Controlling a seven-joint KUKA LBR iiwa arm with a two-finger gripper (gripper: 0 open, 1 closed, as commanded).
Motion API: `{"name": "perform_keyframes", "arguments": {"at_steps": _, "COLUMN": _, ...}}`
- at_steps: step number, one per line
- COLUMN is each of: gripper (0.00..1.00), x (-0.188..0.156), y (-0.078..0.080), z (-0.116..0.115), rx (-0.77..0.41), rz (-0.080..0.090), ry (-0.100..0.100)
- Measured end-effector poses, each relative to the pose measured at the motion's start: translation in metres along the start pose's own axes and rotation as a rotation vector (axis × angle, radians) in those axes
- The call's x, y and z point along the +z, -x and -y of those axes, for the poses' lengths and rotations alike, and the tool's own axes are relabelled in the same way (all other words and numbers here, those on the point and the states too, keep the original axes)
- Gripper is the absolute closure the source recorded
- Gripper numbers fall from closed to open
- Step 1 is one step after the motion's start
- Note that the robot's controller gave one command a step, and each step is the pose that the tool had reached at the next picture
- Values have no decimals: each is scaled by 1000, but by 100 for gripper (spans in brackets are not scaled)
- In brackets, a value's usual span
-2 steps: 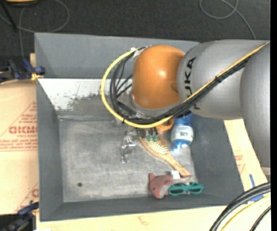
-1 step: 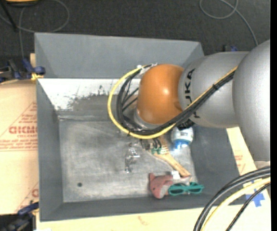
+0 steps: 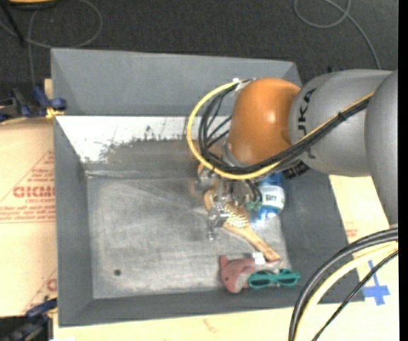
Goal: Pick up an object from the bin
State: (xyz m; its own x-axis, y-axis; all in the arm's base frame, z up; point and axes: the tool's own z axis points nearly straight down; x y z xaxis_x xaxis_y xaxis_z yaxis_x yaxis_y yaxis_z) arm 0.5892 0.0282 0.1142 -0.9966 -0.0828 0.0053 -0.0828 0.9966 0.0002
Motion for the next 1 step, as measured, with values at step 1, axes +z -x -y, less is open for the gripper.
{"name": "perform_keyframes", "arguments": {"at_steps": 1, "gripper": 0, "x": 10, "y": 23, "z": 6, "rx": -73, "rz": 15, "ry": -6}}
